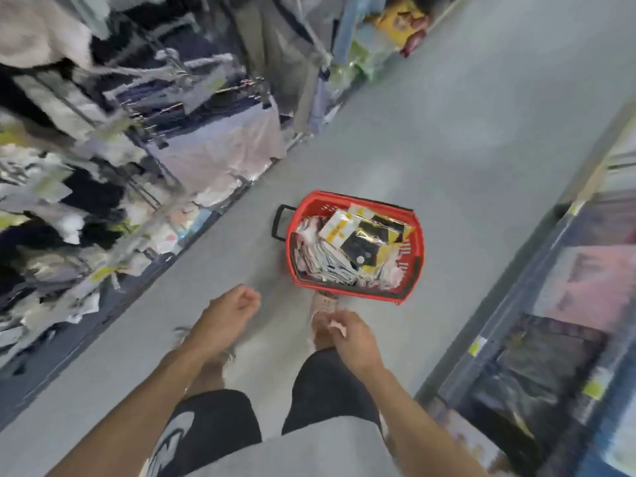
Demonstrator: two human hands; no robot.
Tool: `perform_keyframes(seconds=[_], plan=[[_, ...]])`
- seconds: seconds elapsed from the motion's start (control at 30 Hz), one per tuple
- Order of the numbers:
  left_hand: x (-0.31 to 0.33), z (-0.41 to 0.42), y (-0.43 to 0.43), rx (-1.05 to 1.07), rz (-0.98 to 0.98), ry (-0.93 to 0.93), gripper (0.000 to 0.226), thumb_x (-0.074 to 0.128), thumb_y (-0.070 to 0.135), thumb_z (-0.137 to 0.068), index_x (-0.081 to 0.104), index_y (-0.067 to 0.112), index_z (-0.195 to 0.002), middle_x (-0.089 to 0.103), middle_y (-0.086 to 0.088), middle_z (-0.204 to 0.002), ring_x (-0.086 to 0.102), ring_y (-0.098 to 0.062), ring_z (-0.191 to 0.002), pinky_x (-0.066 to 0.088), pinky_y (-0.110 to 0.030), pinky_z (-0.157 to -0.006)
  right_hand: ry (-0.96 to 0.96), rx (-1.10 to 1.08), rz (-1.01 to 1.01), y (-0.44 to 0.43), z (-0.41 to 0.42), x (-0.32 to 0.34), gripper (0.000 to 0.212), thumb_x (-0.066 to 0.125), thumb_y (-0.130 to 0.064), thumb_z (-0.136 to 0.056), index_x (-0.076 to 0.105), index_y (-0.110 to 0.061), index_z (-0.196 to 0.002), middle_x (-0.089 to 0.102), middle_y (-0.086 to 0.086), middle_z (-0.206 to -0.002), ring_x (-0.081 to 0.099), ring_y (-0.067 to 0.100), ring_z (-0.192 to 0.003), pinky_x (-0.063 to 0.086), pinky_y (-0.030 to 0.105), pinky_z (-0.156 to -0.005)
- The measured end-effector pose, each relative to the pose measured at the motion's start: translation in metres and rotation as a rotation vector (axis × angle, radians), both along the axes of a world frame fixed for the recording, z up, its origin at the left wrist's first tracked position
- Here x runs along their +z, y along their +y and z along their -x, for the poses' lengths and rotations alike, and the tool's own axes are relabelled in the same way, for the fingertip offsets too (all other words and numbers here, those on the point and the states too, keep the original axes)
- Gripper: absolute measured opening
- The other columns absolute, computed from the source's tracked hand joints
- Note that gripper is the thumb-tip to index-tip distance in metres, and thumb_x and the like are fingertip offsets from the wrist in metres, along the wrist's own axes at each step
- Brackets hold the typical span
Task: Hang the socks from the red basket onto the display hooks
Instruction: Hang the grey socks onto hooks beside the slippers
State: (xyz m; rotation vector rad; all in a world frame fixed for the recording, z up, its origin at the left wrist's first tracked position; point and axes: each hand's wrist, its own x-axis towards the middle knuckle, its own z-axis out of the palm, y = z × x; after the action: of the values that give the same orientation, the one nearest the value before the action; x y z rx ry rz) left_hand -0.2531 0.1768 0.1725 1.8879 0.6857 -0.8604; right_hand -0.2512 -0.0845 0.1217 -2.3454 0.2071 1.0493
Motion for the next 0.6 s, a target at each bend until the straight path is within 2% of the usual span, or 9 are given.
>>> perform_keyframes(seconds=[0.07, 0.2, 0.37, 0.43, 0.47, 0.53, 0.6], plan=[[-0.028, -0.036, -0.056, -0.086, 0.033, 0.035, 0.006, 0.060, 0.022, -0.099, 0.064, 0.025, -0.099, 0.070, 0.002, -0.106, 0.066, -0.020, -0.106, 0.048, -0.030, -0.090, -0.017, -0.049, 0.018, -0.039, -0.032, -0.020, 0.026, 0.057, -0.022, -0.087, 0.065, -0.022, -0.112, 0.063, -0.011, -0.099, 0.062, 0.016, -0.098, 0.036, 0.003, -0.073], [-0.101, -0.103, -0.149, -0.360, 0.063, 0.071, 0.016, 0.053, 0.034, -0.100, 0.064, 0.024, -0.107, 0.070, -0.001, -0.114, 0.065, -0.023, -0.109, 0.051, -0.041, -0.097, -0.100, -0.039, 0.102, -0.100, -0.116, -0.094, 0.039, 0.063, -0.019, -0.091, 0.056, -0.015, -0.129, 0.057, 0.006, -0.130, 0.054, 0.025, -0.120, 0.040, 0.029, -0.092], [-0.200, -0.179, -0.212, -0.386, 0.025, -0.004, 0.019, 0.050, 0.031, -0.099, 0.062, 0.024, -0.111, 0.068, 0.001, -0.110, 0.062, -0.020, -0.099, 0.051, -0.038, -0.090, -0.178, 0.100, 0.165, -0.130, -0.215, -0.208, 0.048, 0.066, -0.017, -0.088, 0.052, -0.014, -0.134, 0.054, 0.007, -0.134, 0.056, 0.028, -0.120, 0.047, 0.039, -0.094], [-0.235, -0.191, -0.219, -0.466, -0.042, -0.050, 0.021, 0.048, 0.032, -0.099, 0.060, 0.026, -0.116, 0.067, 0.002, -0.111, 0.061, -0.022, -0.099, 0.051, -0.040, -0.088, -0.240, 0.174, 0.231, -0.133, -0.242, -0.251, 0.056, 0.069, -0.017, -0.084, 0.049, -0.013, -0.136, 0.051, 0.007, -0.137, 0.050, 0.029, -0.127, 0.040, 0.046, -0.107], [-0.251, -0.192, -0.219, -0.501, -0.064, -0.044, 0.022, 0.048, 0.032, -0.099, 0.060, 0.026, -0.117, 0.067, 0.002, -0.112, 0.062, -0.023, -0.099, 0.051, -0.040, -0.088, -0.247, 0.202, 0.285, -0.134, -0.250, -0.269, 0.063, 0.072, -0.022, -0.083, 0.045, -0.015, -0.139, 0.048, 0.007, -0.141, 0.044, 0.029, -0.134, 0.031, 0.053, -0.114], [-0.280, -0.188, -0.218, -0.563, -0.099, 0.010, 0.023, 0.046, 0.033, -0.099, 0.058, 0.026, -0.116, 0.067, 0.000, -0.114, 0.062, -0.026, -0.101, 0.051, -0.041, -0.088, -0.194, 0.238, 0.382, -0.135, -0.257, -0.298, 0.080, 0.076, -0.037, -0.079, 0.034, -0.019, -0.145, 0.040, 0.005, -0.148, 0.032, 0.027, -0.142, 0.013, 0.065, -0.116], [-0.303, -0.180, -0.217, -0.623, -0.130, 0.081, 0.020, 0.045, 0.034, -0.099, 0.058, 0.026, -0.112, 0.068, -0.002, -0.113, 0.062, -0.028, -0.102, 0.051, -0.041, -0.088, -0.170, 0.299, 0.453, -0.133, -0.253, -0.317, 0.088, 0.080, -0.048, -0.073, 0.034, -0.020, -0.143, 0.041, 0.007, -0.142, 0.035, 0.031, -0.138, 0.017, 0.069, -0.113]])
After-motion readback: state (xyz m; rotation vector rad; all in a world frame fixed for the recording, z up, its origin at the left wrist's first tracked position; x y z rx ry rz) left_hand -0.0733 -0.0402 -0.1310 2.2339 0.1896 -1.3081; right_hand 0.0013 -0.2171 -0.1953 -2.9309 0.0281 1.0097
